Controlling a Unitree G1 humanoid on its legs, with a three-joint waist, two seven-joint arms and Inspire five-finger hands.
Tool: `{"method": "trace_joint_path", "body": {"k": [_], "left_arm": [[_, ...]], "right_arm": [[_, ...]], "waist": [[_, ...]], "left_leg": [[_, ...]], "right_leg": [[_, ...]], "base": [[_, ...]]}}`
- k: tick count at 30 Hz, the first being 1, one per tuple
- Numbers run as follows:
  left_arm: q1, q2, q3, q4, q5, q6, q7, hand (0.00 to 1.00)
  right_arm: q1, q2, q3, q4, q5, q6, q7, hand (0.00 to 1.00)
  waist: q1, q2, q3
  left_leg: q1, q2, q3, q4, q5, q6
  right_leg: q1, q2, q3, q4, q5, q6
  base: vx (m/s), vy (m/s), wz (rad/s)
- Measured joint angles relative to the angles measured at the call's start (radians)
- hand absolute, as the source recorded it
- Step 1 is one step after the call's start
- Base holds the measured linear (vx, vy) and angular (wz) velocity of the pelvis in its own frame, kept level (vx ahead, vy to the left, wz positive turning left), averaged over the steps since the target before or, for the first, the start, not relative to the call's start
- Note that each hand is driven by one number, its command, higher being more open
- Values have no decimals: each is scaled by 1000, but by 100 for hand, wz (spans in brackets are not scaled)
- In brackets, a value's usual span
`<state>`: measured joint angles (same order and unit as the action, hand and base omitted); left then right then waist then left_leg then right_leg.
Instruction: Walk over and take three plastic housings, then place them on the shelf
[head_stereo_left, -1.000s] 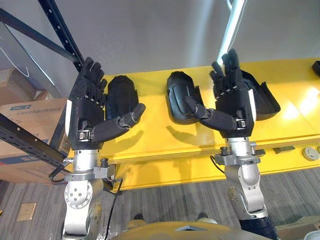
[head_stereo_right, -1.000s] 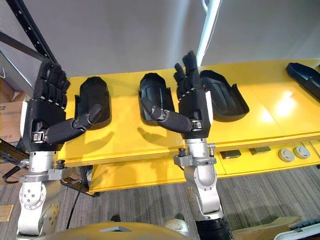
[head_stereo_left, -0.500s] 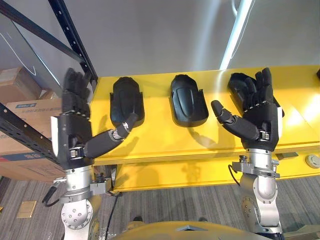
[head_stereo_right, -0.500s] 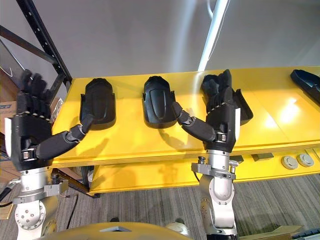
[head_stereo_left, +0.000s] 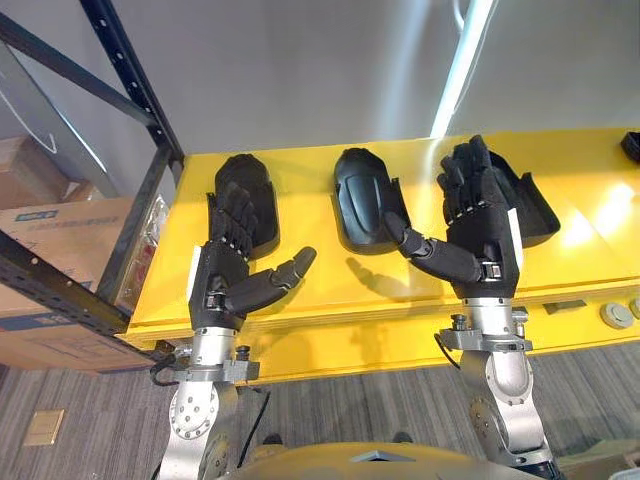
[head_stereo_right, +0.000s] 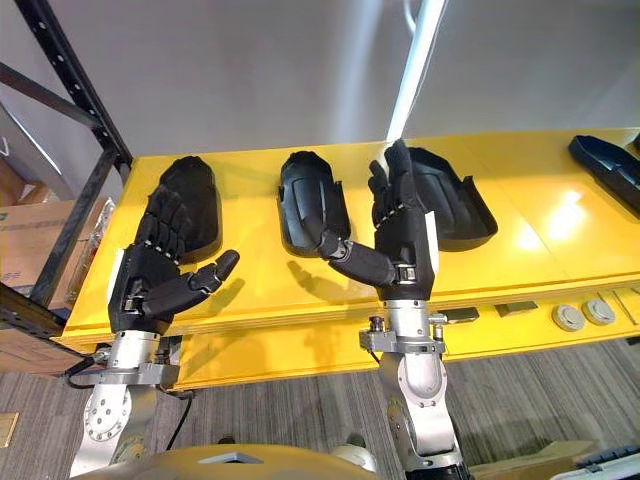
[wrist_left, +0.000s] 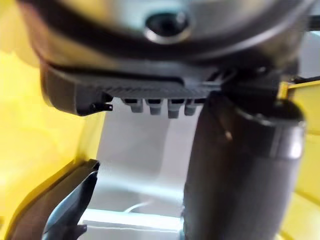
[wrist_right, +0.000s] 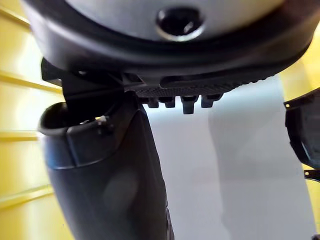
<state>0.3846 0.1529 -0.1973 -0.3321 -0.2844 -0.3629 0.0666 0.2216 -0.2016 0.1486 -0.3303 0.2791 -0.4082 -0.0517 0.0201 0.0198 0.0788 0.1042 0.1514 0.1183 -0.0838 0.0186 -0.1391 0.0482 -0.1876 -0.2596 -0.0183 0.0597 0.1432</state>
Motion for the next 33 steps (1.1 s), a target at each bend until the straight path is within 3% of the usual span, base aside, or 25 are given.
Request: {"method": "trace_joint_path", "body": {"k": [4, 13, 24, 33], "left_arm": [[-40, 12, -37, 29, 4, 41, 22, 100], [-75, 27, -46, 29, 2, 42, 18, 100], [-85, 35, -84, 106, 3, 118, 40, 100], [-166, 34, -105, 109, 13, 130, 137, 100]], "right_arm": [[2, 0, 27, 0, 0, 0, 2, 100], [0, -1, 53, 0, -1, 2, 23, 100], [-1, -1, 61, 0, 0, 9, 43, 100], [-8, -1, 82, 2, 0, 11, 43, 100]], "waist": [[-2, -8, 5], [0, -13, 7], [-8, -26, 17], [-18, -32, 31]], "left_leg": [[-9, 0, 12, 0, -2, -2], [-4, 0, 18, 1, -5, -4], [9, 1, 39, 1, -10, -6], [13, 2, 44, 11, -18, -5]], "right_leg": [[-15, 1, 9, 1, 4, 3], [-13, 1, 14, 5, 2, 1], [-18, 4, 36, 7, 1, 0], [-18, 4, 45, 11, 1, -1]], "base": [[5, 3, -4], [-7, 0, -1], [-11, 0, -5], [-7, 0, -1]]}}
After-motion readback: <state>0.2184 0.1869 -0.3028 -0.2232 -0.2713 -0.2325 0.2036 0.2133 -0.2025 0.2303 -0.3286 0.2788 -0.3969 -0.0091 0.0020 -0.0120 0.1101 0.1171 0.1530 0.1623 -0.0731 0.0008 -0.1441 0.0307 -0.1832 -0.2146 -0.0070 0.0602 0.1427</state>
